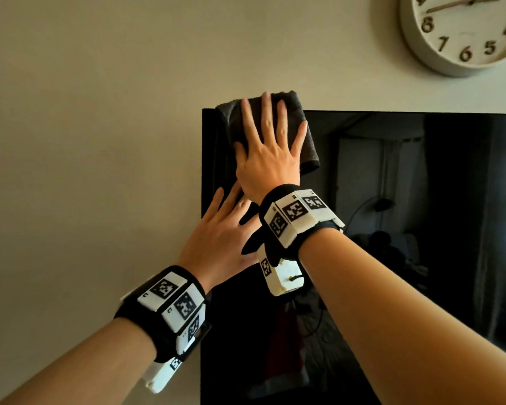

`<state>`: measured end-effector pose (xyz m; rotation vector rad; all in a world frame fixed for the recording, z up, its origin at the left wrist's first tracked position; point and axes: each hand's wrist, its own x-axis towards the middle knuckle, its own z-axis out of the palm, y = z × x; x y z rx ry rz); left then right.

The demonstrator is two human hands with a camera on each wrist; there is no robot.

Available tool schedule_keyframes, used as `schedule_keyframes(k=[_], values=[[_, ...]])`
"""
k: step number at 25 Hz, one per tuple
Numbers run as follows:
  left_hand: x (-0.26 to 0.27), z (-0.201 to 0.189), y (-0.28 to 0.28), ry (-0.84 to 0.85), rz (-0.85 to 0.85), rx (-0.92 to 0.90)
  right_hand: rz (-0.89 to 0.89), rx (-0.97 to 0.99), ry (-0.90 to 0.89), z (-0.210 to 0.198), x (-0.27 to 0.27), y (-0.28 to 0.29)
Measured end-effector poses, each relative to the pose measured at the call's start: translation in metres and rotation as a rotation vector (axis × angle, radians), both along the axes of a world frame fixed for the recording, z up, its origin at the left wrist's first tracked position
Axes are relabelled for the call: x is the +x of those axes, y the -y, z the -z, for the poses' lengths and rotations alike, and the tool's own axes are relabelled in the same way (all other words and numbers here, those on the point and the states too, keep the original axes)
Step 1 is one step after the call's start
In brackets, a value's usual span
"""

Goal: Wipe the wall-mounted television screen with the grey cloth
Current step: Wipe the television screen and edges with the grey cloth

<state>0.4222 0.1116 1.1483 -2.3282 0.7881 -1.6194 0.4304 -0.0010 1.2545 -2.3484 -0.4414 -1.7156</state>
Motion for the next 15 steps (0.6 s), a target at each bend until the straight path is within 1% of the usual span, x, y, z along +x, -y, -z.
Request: schedule_keyframes(k=[3,6,7,8,11,13,15], values=[[-0.003,-0.001,-0.018,0.027,0.177,-0.002,0.018,-0.052,0.045,0.011,-0.002,0.008],[-0.011,-0.001,-0.035,0.177,0.332,-0.066,0.066,-0.115,0.044,0.049,-0.001,0.011],[-0.014,-0.003,-0.040,0.230,0.360,-0.095,0.068,-0.139,0.055,0.054,-0.001,0.014],[-0.018,-0.008,-0.043,0.275,0.373,-0.115,0.059,-0.149,0.066,0.051,-0.002,0.017],[-0.025,-0.032,-0.046,0.326,0.330,-0.121,0.046,-0.073,0.073,0.038,-0.005,0.019],[-0.022,-0.043,-0.047,0.267,0.246,-0.160,0.053,-0.077,0.087,0.054,-0.005,0.016],[-0.015,-0.038,-0.052,0.169,0.184,-0.195,0.081,-0.138,0.102,0.072,-0.003,0.020]])
